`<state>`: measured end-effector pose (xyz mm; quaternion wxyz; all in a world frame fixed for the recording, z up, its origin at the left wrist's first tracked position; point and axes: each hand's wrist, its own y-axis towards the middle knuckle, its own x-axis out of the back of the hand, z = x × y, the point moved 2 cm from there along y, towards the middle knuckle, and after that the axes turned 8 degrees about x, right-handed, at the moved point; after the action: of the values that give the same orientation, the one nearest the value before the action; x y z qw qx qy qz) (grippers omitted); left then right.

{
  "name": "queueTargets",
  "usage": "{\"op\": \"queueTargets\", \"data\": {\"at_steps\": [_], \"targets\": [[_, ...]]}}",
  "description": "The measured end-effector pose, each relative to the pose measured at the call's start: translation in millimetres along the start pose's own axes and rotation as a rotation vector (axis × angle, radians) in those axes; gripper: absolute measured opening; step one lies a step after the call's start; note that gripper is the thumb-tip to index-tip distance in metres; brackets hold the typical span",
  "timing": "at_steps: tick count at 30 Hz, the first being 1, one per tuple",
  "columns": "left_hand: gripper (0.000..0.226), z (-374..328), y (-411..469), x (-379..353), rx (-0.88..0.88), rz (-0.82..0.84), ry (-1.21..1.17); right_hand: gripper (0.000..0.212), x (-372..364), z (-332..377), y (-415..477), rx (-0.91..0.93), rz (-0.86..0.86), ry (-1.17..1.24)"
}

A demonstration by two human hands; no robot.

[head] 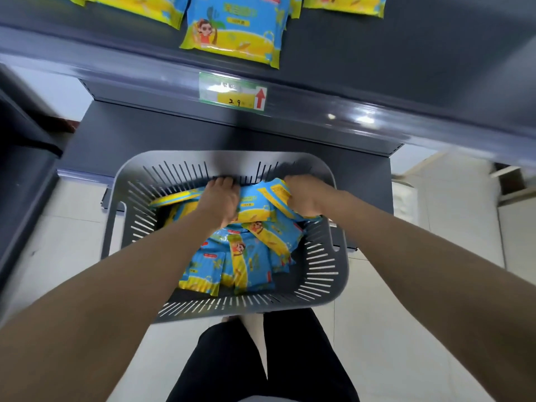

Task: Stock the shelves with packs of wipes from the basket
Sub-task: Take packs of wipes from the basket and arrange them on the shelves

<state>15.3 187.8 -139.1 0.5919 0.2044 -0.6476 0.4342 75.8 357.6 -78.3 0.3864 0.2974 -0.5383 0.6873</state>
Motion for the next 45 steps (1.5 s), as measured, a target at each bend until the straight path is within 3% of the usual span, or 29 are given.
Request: {"op": "queueTargets", "data": {"at_steps": [5,9,11,13,19,22,25,27,29,34,40,45], "targets": [[0.053,-6.6,-2.5,-7.4,0.007,-0.050,0.070,0.014,0.2,4.7,-8.3,0.001,-0.032,-0.011],[0.054,0.5,-5.1,-3.9,0.016,-0.036,-0.070,0.025,2.2,7.4,-12.1,-0.017,-0.040,0.027],[0.045,7.3,-7.9,5.5,0.012,-0.034,-0.185,0.009,5.4,8.8,-13.6,-0.006,-0.050,0.032],[0.032,13.4,-13.0,17.4,-0.001,-0.020,-0.300,0.018,11.0,11.7,-16.9,0.009,-0.068,0.021],[0.023,28.7,-34.5,62.4,0.037,-0.026,-0.348,0.024,41.1,39.8,-34.1,0.133,-0.107,-0.035],[0.030,36.7,-50.9,94.2,0.043,-0.077,-0.387,0.018,65.8,58.7,-49.0,0.178,-0.187,0.060],[0.021,44.2,-68.9,129.7,0.042,-0.113,-0.390,0.020,93.2,75.6,-66.7,0.241,-0.291,0.105],[0.022,49.5,-80.5,153.8,0.046,-0.118,-0.384,0.023,115.0,83.5,-78.7,0.265,-0.392,0.088],[0.005,55.2,-91.7,176.6,0.066,-0.156,-0.395,0.024,138.4,88.2,-90.6,0.284,-0.521,0.057],[0.011,59.2,-106.4,231.5,0.085,-0.201,-0.458,0.029,193.3,80.2,-121.2,0.267,-0.805,0.061],[0.014,47.5,-98.5,291.6,0.062,-0.346,-0.560,0.019,240.9,43.2,-130.1,0.139,-0.948,-0.184],[0.007,33.6,-79.6,316.2,0.078,-0.362,-0.648,0.025,256.4,8.9,-115.9,0.098,-0.933,-0.422]]}}
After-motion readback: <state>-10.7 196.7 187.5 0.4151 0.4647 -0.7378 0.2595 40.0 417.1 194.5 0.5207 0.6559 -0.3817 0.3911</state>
